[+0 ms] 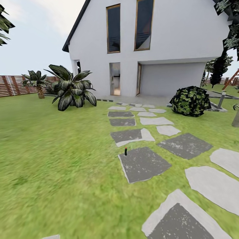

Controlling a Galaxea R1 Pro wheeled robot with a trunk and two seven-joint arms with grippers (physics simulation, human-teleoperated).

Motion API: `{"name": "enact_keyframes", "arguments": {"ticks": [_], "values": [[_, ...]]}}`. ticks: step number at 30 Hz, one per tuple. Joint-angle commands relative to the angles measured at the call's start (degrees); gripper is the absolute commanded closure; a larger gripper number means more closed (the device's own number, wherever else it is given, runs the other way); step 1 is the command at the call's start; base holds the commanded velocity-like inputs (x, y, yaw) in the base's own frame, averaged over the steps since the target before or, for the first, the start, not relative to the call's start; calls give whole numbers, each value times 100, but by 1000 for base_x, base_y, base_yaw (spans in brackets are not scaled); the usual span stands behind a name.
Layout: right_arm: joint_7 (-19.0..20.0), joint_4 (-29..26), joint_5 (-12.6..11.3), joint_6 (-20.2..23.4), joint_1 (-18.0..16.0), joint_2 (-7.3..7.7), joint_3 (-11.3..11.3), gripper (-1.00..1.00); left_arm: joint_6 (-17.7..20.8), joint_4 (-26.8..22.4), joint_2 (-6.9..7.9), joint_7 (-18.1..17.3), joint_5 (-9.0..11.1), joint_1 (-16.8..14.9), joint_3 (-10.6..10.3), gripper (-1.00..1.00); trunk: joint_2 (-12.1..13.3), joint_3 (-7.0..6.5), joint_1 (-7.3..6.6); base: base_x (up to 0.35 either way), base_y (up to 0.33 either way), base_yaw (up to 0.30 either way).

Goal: In the garden, pick up the pesticide atomizer on the floor and spray pesticide onto both trees until each tree trunk is fully covered.

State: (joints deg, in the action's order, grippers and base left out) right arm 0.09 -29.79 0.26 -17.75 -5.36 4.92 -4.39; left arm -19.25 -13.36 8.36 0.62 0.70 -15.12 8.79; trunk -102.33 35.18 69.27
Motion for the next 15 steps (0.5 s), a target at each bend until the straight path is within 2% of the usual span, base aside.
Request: {"name": "enact_keyframes", "arguments": {"ticks": [1,15], "values": [[0,0,0,0,0,0,0,-100,0,0,0,0,0,0,0,-100,0,0,0,309,-154,0],[0,0,0,0,0,0,0,-100,-9,0,-1,0,-1,0,0,-100,0,0,0,309,-154,0]]}}
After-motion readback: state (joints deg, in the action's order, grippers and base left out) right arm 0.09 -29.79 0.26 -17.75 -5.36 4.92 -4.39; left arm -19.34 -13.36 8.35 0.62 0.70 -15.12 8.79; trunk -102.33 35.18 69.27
